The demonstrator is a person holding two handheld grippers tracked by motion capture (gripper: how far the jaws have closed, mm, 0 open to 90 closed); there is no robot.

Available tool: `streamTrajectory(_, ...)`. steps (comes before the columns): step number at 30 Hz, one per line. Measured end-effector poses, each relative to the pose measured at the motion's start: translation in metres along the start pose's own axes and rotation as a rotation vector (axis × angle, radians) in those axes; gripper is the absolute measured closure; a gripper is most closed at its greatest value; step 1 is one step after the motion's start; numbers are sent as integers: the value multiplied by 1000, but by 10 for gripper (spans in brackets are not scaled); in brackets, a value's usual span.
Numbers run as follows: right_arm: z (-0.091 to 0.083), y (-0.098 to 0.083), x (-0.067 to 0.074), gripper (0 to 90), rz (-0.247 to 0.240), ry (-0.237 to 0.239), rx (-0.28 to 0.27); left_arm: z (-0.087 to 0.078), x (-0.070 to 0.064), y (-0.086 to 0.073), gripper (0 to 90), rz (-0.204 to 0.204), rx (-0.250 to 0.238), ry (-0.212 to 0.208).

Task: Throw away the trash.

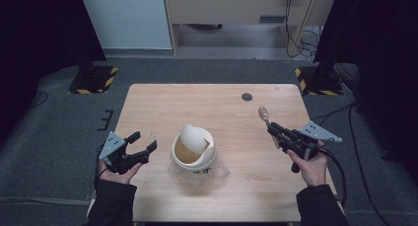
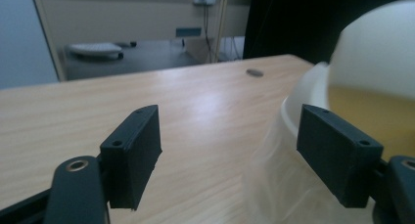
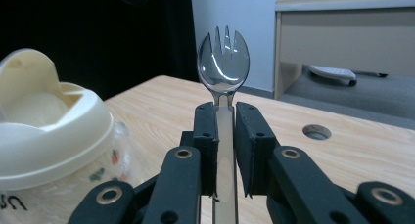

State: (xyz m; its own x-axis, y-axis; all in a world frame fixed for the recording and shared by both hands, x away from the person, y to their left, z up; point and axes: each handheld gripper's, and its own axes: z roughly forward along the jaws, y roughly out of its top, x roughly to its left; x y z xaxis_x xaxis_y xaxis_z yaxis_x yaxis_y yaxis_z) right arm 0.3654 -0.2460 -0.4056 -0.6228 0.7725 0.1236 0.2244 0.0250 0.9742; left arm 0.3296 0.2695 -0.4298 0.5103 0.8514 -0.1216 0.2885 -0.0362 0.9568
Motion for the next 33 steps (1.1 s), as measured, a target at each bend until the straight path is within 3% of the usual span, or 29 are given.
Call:
streamTrajectory(1,-1,1,1,799,-9,4,-2,-3,-5,7,257,0,-37,-16)
streamTrajectory(5,-2,4,5,799,-16,27,-12,-9,-16,20,263,12,-96,-43)
streamTrajectory(13,-4,11,14,799,-28,68,-35,-4,-39,44,266,35,-149,-102)
streamTrajectory(16,-3,10,17,799,-31,83,-33,1,-45,50,272,38,-158,-119)
streamTrajectory(23,-1,8,26,799,-35,125,-36,18,-73,62,314,54,-166,-177)
streamTrajectory(31,-7,7,39,799,-50,163,-59,35,-100,71,361,44,-166,-222)
streamTrajectory(33,-8,7,42,799,-40,176,-68,39,-112,74,369,43,-169,-244)
